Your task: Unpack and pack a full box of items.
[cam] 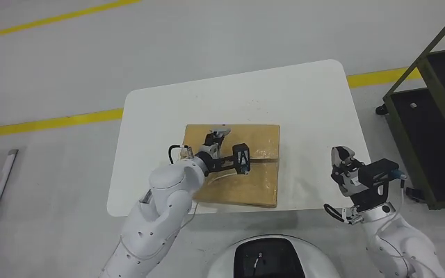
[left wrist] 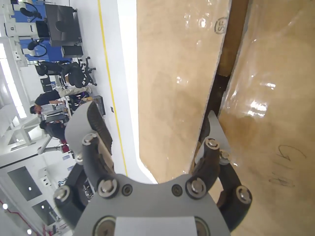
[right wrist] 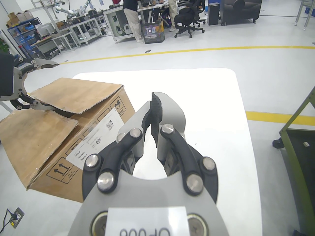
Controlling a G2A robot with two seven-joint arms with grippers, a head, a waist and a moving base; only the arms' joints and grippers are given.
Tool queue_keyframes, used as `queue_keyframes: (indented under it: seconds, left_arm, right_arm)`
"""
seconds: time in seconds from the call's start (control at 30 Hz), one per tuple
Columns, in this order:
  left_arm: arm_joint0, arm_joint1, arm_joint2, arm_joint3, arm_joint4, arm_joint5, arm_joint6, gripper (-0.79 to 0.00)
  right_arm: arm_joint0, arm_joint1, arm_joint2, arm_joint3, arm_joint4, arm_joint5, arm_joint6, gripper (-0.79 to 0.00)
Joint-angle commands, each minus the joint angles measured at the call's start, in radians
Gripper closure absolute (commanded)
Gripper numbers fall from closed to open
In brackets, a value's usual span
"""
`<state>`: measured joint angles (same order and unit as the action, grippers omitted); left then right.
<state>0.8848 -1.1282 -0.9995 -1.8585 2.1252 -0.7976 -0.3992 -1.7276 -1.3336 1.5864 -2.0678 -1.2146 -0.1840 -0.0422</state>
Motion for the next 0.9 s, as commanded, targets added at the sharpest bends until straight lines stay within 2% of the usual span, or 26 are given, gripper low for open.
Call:
queue_keyframes:
  seconds: [0.0, 0.07, 0.1, 0.13, 0.43, 0.67, 0.7, 0.73, 0.87]
  left_arm:
    - [-0.002, 0.001, 0.007, 0.012, 0.028, 0.008, 0.021, -0.477]
    - [-0.004, 0.001, 0.01, 0.018, 0.046, 0.015, 0.034, -0.231]
    - [-0.005, 0.001, 0.012, 0.019, 0.056, 0.017, 0.043, -0.135]
    - [-0.004, 0.001, 0.011, 0.023, 0.06, 0.022, 0.051, 0.0]
    - [-0.005, -0.012, -0.011, 0.012, -0.029, 0.047, 0.036, 0.0]
    - [-0.001, -0.03, -0.016, -0.024, -0.159, 0.045, -0.086, 0.0]
    - [-0.004, -0.032, -0.012, -0.032, -0.164, 0.038, -0.094, -0.219]
    - [-0.01, -0.033, -0.007, -0.035, -0.153, 0.035, -0.101, -0.785]
    - [-0.049, -0.04, 0.018, -0.012, -0.115, 0.061, -0.072, -0.785]
  right_arm:
    - [0.0, 0.0, 0.0, 0.0, 0.002, 0.001, 0.0, 0.0]
    - [0.0, 0.001, 0.001, 0.0, 0.003, 0.003, 0.0, 0.0]
    - [0.001, 0.001, 0.002, 0.001, 0.004, 0.003, 0.0, 0.0]
    - [0.001, 0.002, 0.004, 0.002, 0.004, 0.003, 0.001, 0.0]
    - [0.0, 0.004, 0.007, 0.004, 0.007, 0.009, 0.0, 0.0]
    - [-0.007, 0.007, 0.021, 0.001, 0.018, 0.007, -0.008, 0.0]
    - [-0.008, 0.007, 0.023, 0.0, 0.02, 0.006, -0.008, 0.0]
    - [-0.01, 0.008, 0.026, 0.0, 0.021, 0.004, -0.008, 0.0]
    - [-0.017, 0.009, 0.035, -0.004, 0.028, 0.001, -0.01, 0.0]
